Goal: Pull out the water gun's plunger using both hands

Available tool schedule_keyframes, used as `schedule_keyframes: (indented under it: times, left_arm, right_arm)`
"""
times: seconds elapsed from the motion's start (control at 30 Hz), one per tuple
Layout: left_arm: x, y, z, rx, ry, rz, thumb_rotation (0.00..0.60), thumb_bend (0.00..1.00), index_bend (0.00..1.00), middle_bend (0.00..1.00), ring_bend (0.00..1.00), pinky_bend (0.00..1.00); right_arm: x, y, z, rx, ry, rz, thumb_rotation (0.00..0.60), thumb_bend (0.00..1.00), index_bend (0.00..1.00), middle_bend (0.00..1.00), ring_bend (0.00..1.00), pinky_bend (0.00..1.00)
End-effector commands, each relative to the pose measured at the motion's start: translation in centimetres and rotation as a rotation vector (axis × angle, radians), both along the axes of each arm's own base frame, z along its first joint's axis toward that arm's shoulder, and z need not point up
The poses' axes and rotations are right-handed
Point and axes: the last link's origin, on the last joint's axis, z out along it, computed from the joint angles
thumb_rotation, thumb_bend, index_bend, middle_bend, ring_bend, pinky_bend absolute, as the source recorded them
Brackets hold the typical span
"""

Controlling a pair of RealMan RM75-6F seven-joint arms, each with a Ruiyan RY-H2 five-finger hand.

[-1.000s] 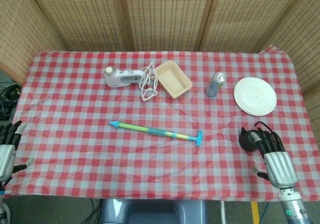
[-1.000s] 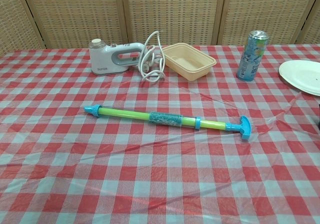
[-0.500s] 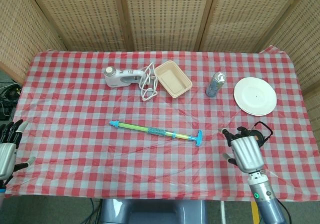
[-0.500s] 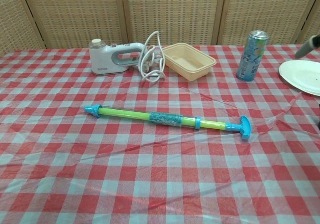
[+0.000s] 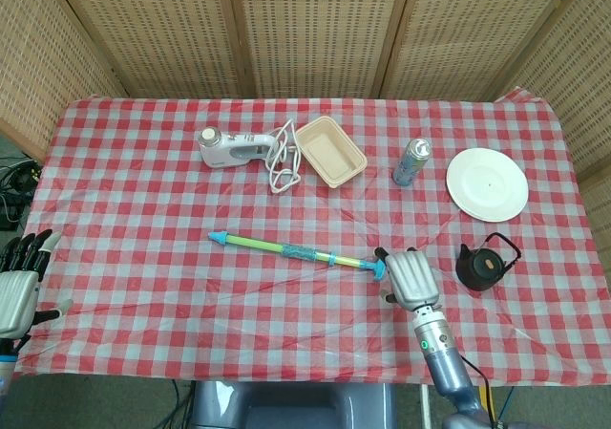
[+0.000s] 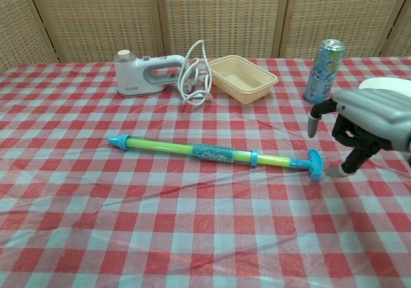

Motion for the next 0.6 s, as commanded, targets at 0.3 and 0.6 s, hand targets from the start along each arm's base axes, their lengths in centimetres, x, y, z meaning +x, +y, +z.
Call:
schedule_keyframes:
  times: [0.3, 0.6]
  left_arm:
    - [-0.2, 0.6, -0.7, -0.034, -0.002, 0.012, 0.600, 0.08, 0.00, 0.00, 0.00, 0.00]
    - [-0.6, 1.0, -1.2, -0.054, -0.003, 0.034, 0.600, 0.08, 0.00, 0.00, 0.00, 0.00]
  right_arm:
    - [0.8, -2.1, -2.7, 0.017, -0.006, -0.042, 0.600, 0.31, 0.47, 1.00, 1.00, 0.58]
    - [1.1, -3.9, -3.9, 0.028, -0.022, -0.067, 0.600, 0.37, 0.50, 1.00, 1.00, 0.58]
